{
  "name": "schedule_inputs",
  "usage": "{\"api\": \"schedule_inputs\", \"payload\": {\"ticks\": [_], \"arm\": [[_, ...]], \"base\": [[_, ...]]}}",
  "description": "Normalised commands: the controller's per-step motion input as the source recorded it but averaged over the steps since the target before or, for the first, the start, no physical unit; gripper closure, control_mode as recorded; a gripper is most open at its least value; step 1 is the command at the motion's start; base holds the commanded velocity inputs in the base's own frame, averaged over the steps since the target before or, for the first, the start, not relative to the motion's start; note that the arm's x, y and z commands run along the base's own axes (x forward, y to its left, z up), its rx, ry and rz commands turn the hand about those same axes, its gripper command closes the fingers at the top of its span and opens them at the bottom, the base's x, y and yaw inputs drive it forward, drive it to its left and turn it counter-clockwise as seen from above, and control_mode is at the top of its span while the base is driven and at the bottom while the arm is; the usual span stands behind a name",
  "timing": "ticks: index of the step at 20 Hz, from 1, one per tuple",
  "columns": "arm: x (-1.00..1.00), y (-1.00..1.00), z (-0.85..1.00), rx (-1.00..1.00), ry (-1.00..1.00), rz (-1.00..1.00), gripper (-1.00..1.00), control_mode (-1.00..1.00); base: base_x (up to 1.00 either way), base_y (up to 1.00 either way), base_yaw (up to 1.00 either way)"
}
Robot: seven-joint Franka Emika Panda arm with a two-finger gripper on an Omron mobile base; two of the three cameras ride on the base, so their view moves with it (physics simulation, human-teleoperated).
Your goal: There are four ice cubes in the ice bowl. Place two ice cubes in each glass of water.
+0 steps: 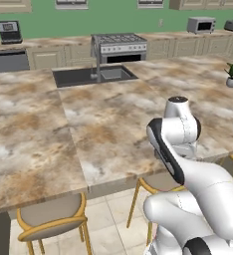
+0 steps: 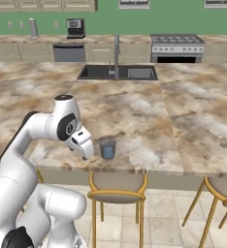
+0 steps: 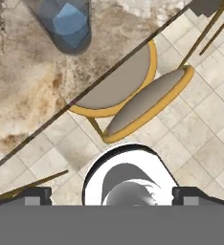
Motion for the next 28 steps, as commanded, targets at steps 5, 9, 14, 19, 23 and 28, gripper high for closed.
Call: {"api": "schedule_inputs", "payload": {"ticks": [5,9,14,19,23,28], "arm": [[0.00,0.00,0.00,0.00,0.00,0.00,-1.00,1.00],[0.00,0.00,0.00,0.00,0.00,0.00,-1.00,1.00],[0.00,0.00,0.00,0.00,0.00,0.00,-1.00,1.00],[0.00,0.00,0.00,0.00,0.00,0.00,-1.00,1.00],[0.00,0.00,0.00,0.00,0.00,0.00,-1.00,1.00],[0.00,0.00,0.00,0.00,0.00,0.00,-1.00,1.00]], "base": [[-0.49,-0.51,-0.03],[0.00,-1.00,-0.06],[0.04,-1.00,-0.08],[0.06,-1.00,-0.07],[0.25,-1.00,-0.08],[0.28,-1.00,-0.07]]}}
